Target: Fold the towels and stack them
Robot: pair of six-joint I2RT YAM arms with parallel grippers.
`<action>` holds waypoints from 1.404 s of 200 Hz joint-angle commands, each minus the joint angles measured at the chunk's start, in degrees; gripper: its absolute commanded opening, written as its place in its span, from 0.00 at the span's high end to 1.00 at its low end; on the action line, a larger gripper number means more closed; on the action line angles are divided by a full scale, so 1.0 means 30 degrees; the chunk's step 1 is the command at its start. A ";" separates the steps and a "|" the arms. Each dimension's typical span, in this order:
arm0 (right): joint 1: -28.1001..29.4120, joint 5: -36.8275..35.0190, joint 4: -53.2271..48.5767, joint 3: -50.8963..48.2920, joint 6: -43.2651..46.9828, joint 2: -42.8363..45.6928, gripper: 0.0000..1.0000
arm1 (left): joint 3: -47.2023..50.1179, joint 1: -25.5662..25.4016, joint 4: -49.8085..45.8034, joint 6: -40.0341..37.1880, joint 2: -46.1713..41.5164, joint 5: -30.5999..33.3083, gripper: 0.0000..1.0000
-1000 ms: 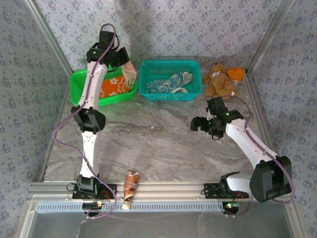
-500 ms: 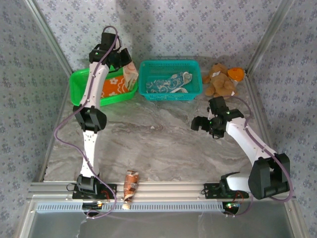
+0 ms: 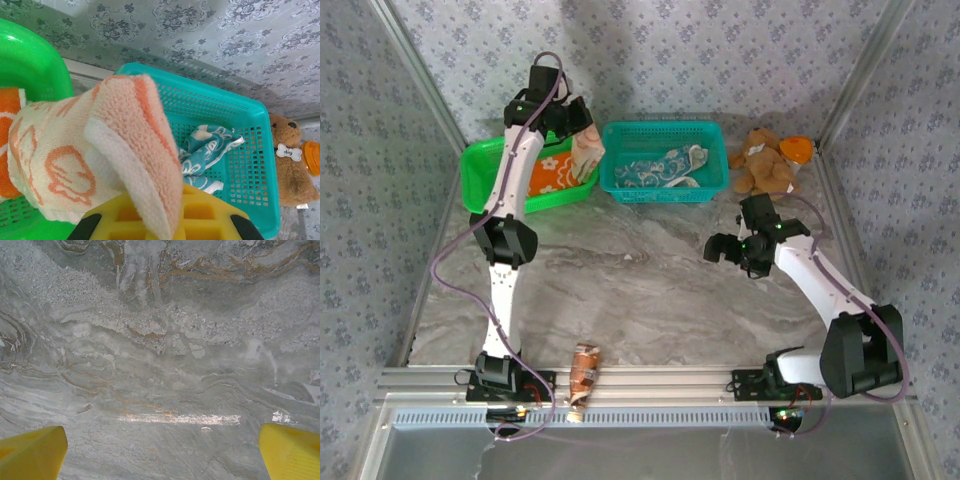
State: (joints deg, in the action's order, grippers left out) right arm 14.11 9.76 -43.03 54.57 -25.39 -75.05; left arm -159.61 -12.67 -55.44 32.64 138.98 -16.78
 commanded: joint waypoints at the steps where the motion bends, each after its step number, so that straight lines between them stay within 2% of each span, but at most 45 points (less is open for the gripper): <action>1: -0.0114 0.0148 0.0175 -0.0172 0.0331 -0.0231 0.00 | -0.0791 0.0187 -0.0214 -0.0449 -0.0451 -0.0152 1.00; 57: -0.0032 0.0200 0.0738 -0.0157 0.0124 -0.0725 0.00 | -0.0761 0.1204 -0.1595 -0.1502 -0.0839 -0.0033 1.00; 100: 0.0236 0.0171 0.0836 -0.0050 0.0026 -0.1029 0.00 | -0.0750 0.0895 -0.0525 -0.1081 -0.1129 -0.1456 1.00; 157: 0.0282 0.0144 0.0763 -0.0172 0.0093 -0.1015 0.00 | -0.0746 0.0045 0.0256 -0.0691 -0.1067 -0.1539 1.00; 210: 0.0290 0.0219 0.0780 -0.0417 0.0132 -0.1000 0.00 | -0.0751 -0.0026 0.0410 -0.0653 -0.0755 -0.1502 1.00; 281: 0.0409 0.0263 0.1048 -0.0406 -0.0120 -0.1168 0.00 | -0.0681 0.1598 -0.2431 -0.2939 -0.1133 0.0053 1.00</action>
State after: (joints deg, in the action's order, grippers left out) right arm 14.79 9.87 -40.03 53.82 -25.43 -77.80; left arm -159.61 -10.63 -59.00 27.59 138.98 -18.59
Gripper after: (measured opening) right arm 0.998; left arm 0.050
